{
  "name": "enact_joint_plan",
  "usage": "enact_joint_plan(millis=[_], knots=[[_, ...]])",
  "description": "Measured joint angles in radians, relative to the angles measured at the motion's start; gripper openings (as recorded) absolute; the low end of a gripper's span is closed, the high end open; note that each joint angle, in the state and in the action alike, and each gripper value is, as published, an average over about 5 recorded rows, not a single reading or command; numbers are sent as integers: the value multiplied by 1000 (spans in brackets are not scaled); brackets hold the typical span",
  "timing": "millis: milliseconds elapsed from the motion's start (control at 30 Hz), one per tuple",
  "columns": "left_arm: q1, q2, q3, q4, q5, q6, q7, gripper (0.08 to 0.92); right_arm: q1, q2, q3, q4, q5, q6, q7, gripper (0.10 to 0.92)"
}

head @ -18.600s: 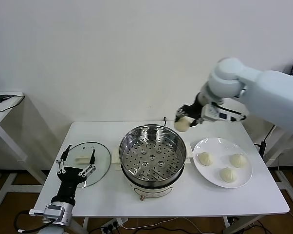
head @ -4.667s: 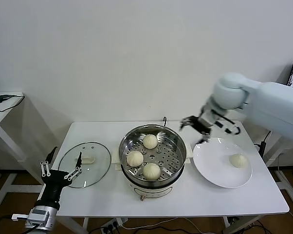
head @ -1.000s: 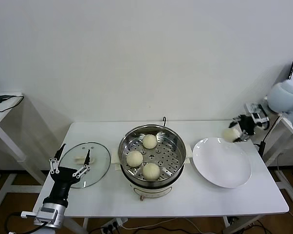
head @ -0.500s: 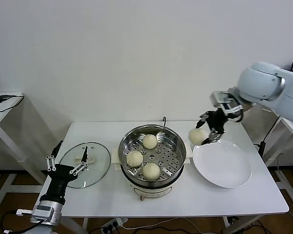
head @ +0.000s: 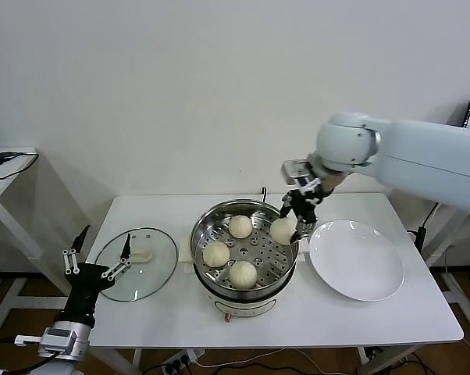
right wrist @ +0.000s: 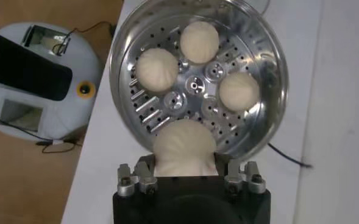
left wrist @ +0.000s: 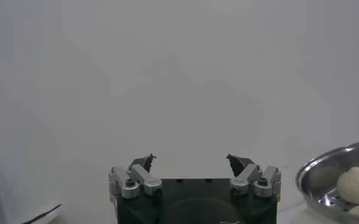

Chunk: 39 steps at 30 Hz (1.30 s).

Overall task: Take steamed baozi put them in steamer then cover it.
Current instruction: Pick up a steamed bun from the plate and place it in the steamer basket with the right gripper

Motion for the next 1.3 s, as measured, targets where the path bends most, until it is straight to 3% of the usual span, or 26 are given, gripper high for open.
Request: enact_joint_plan(millis=[967,1200,1300], knots=[[-10,-3,-15,29,-7,-2,5,823,-192,152,38,-147,-113,-20,8,673],[-14,-4,-17,38,-6,-2,5,823,-204,146,54,-151,-126,-15,-1,802],[-15,-5,-13,42,-4,-2,5,823,-201,133,64,-145,-123,-13,-6,820]])
